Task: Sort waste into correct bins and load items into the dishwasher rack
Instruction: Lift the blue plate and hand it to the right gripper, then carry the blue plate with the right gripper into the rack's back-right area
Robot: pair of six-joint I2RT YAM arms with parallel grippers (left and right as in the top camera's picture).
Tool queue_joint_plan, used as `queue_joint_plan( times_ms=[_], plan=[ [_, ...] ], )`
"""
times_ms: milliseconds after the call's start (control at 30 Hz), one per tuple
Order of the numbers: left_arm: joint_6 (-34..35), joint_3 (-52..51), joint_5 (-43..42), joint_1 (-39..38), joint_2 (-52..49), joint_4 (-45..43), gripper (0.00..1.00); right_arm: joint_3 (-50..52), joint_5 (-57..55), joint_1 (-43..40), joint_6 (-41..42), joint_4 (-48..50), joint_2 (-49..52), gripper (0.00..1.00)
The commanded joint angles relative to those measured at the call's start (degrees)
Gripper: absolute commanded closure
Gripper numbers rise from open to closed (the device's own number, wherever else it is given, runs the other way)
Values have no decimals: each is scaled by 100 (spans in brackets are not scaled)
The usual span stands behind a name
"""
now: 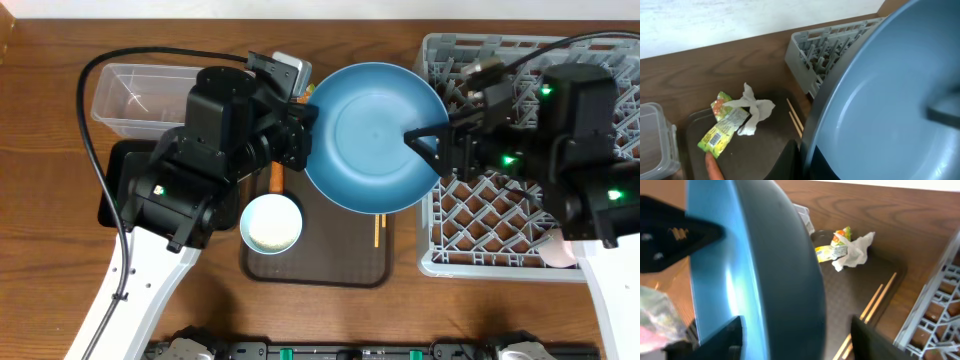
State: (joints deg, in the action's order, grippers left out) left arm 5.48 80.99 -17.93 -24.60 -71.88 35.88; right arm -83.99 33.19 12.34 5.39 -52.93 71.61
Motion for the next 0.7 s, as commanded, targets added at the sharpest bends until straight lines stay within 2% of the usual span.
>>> queue_joint_plan(
  times_ms=[0, 33, 100, 200, 233, 267, 300, 333, 533, 667],
  plan=[
    [-55, 31, -107, -50, 72, -92, 94, -22, -494, 240, 98, 31, 177, 83],
    [-57, 31, -105, -50, 72, -103, 94, -22, -498, 264, 98, 31, 214, 99],
    [-55, 31, -90, -50, 72, -105, 90, -22, -647, 262, 98, 22, 229, 99],
    [-57, 31, -87, -50, 72, -105, 43, -24, -1519, 199, 103, 20, 155, 99],
    [-55, 31, -90, -50, 76, -105, 21, -24, -1919, 149, 111, 20, 111, 99],
    [-52, 31, -92, -50, 94, -105, 10, -24, -2498, 66, 195, 17, 59, 99],
    [-55, 31, -92, -50, 133, -105, 5, -24, -3174, -35, 326, 0, 9, 99],
    [-52, 31, -92, -50, 170, -103, 2, -24, -3923, -153, 457, -20, -33, 99],
    [-55, 31, -87, -50, 424, -105, 2, -22, -8032, -914, 669, 72, -66, 99],
    [-55, 31, -90, -50, 457, -68, 2, -22, -9416, -1353, 116, 306, 98, 99]
  ],
)
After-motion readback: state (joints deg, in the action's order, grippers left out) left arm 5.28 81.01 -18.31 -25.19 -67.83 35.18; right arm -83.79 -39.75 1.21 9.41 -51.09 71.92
